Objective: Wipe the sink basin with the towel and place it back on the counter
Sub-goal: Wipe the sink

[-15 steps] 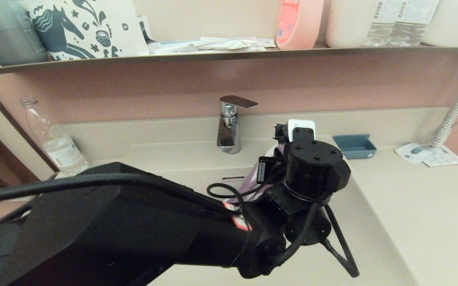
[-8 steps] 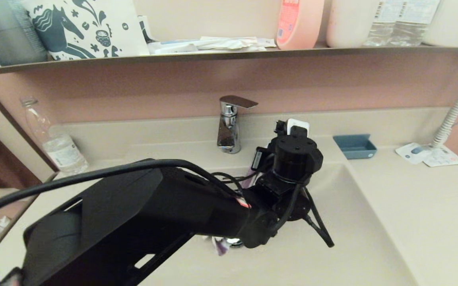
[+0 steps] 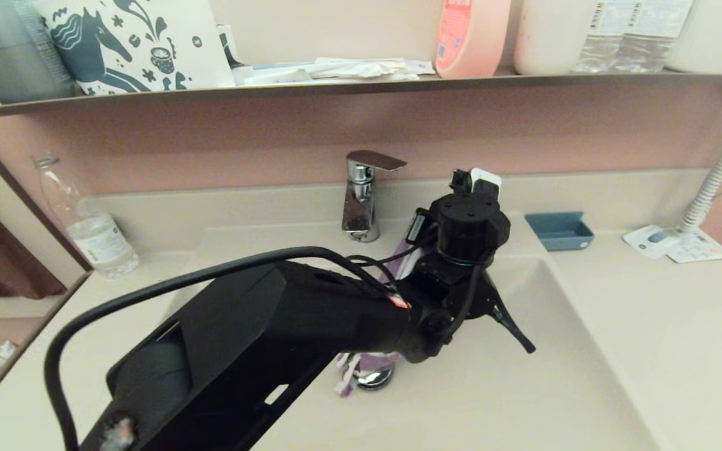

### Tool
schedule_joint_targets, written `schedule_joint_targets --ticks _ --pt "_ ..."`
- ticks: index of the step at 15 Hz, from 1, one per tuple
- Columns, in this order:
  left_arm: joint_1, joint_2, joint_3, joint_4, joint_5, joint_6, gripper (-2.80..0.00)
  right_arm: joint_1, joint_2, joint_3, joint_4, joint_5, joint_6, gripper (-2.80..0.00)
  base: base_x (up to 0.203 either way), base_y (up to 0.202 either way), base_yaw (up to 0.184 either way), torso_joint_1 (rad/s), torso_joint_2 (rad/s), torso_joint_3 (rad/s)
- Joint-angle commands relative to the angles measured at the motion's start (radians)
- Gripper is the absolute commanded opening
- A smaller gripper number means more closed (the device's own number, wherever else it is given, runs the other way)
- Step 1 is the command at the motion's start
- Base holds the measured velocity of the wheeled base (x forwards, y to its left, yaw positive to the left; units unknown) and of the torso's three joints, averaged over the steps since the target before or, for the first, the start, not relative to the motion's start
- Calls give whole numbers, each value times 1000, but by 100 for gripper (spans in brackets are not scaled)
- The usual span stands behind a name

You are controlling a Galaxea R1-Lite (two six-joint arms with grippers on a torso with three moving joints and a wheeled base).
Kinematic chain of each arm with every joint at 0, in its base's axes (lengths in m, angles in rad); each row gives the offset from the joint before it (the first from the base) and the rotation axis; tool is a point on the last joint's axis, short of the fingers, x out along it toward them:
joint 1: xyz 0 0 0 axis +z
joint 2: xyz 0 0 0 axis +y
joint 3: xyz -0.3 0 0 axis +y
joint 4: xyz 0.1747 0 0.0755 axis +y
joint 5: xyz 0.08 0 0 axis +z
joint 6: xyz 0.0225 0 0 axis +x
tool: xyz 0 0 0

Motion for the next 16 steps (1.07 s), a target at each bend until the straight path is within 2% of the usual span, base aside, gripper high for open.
schedule_joint_targets --ticks 1,4,8,11,16 --pt "2 35 -60 -2 4 24 -280 0 1 0 0 0 0 -280 0 0 0 0 0 0" --pt "-4 59 -103 -4 5 34 -280 0 1 0 0 -1 0 -280 0 0 0 0 0 0" --pt "-34 77 -118 -2 2 7 -280 0 1 0 0 1 0 -280 0 0 0 0 0 0" --pt "-45 101 -149 19 -34 6 -280 0 1 0 0 1 0 -280 0 0 0 0 0 0" --pt "-52 92 -151 64 -66 -96 -280 0 1 0 0 -1 0 -280 0 0 0 0 0 0"
